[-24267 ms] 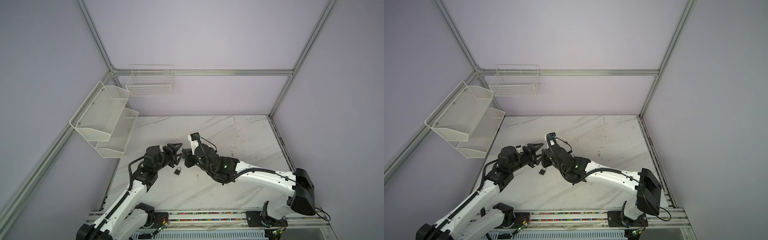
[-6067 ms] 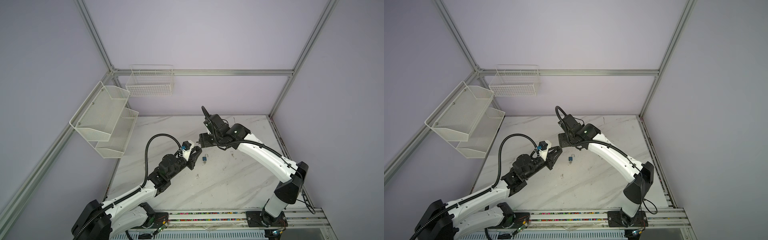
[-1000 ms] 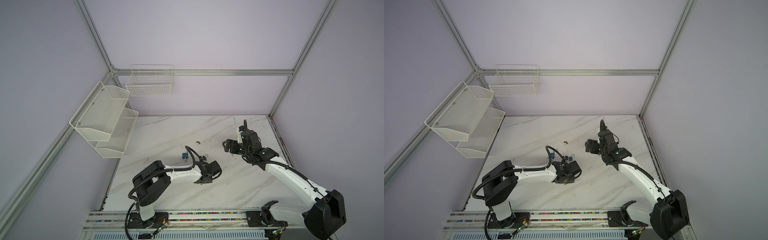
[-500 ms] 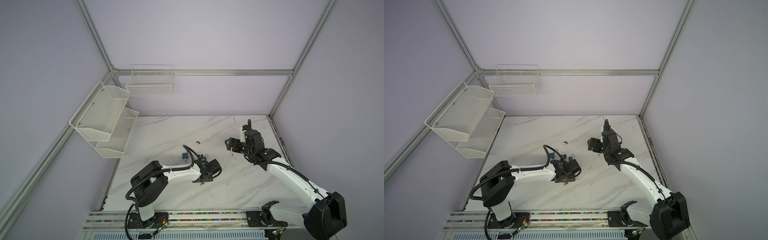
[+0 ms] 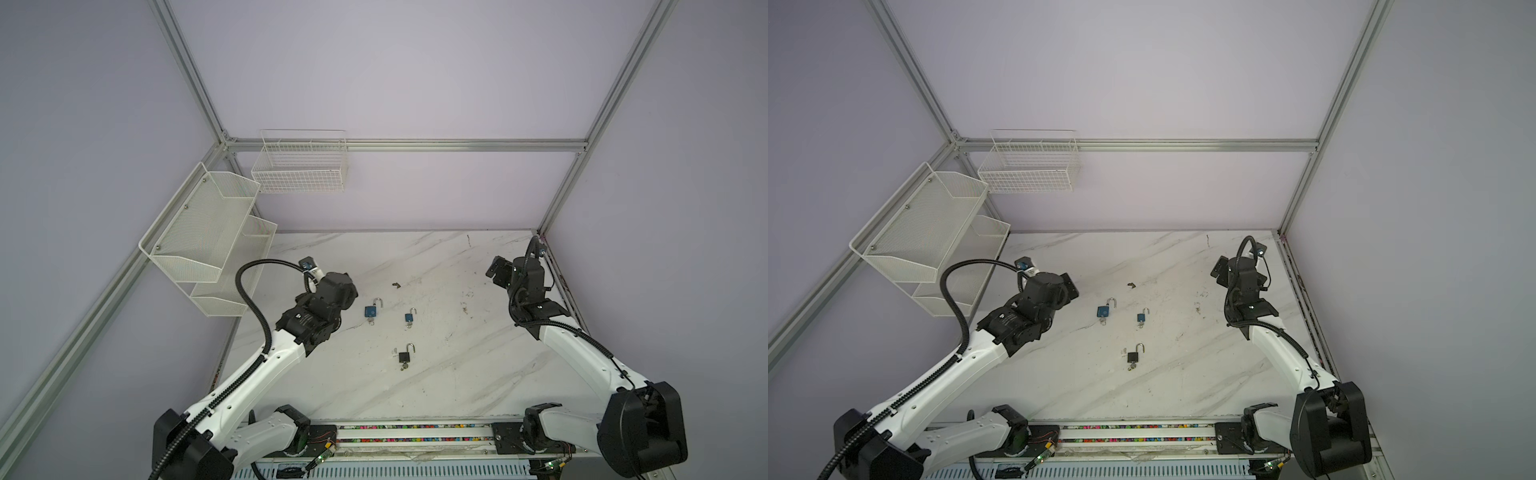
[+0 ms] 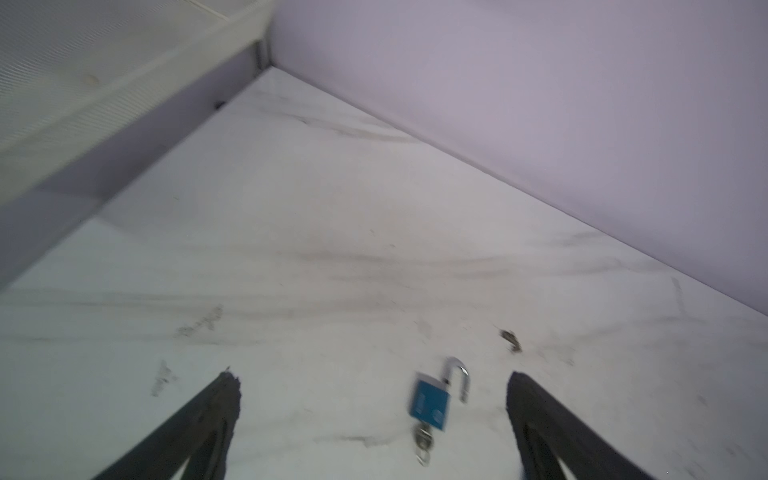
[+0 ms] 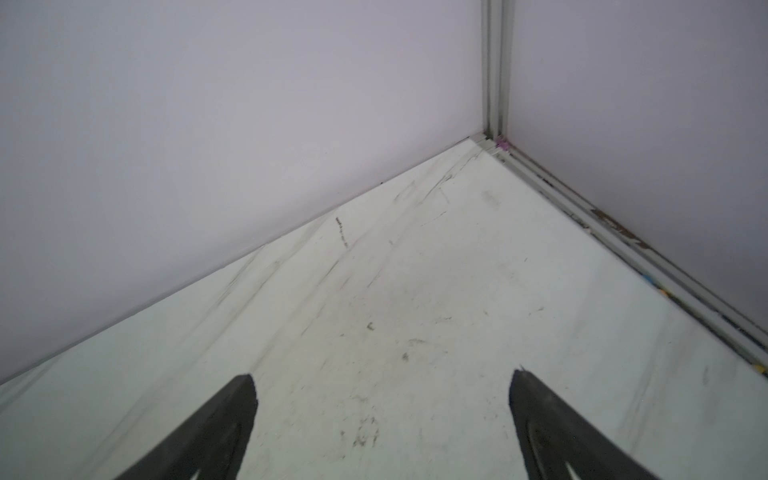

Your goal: Unlock with the key

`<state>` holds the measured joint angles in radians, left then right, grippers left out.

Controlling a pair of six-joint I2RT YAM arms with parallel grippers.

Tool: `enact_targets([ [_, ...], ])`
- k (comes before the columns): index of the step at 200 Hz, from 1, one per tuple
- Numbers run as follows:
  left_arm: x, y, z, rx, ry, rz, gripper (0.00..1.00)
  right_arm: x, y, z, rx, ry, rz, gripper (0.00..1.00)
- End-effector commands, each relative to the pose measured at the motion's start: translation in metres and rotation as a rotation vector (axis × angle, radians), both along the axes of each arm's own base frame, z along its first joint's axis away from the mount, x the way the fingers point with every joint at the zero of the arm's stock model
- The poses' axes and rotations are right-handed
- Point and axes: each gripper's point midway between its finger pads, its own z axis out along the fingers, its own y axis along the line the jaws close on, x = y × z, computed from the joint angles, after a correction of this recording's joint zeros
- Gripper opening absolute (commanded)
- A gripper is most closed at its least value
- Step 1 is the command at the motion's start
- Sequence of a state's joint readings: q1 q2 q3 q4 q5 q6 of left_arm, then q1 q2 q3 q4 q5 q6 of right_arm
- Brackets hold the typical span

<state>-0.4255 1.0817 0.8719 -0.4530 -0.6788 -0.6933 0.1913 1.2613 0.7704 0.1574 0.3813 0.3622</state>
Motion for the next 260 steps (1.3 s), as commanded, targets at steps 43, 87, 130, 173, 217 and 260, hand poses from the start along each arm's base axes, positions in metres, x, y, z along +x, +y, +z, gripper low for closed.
enact_targets([
  [43,0.031,0.093,-0.078,0.33,-0.08,0.032,1.0,0.029,-0.053,-0.071,-0.153,-0.094,-0.04,0.97],
  [87,0.051,0.064,-0.074,0.381,-0.257,-0.169,1.0,0.061,-0.014,-0.073,-0.215,-0.185,0.235,0.97],
  [130,0.061,0.044,-0.103,0.395,-0.256,-0.314,1.0,0.036,0.008,-0.072,-0.261,-0.306,0.355,0.97],
  [173,0.073,0.068,-0.114,0.309,-0.165,-0.257,1.0,0.038,0.001,-0.071,-0.294,-0.283,0.236,0.98],
  [217,0.072,0.069,-0.113,0.316,-0.175,-0.247,1.0,0.04,0.004,-0.073,-0.293,-0.271,0.255,0.97],
  [260,0.072,0.069,-0.113,0.315,-0.173,-0.248,1.0,0.043,0.006,-0.077,-0.29,-0.256,0.267,0.98],
])
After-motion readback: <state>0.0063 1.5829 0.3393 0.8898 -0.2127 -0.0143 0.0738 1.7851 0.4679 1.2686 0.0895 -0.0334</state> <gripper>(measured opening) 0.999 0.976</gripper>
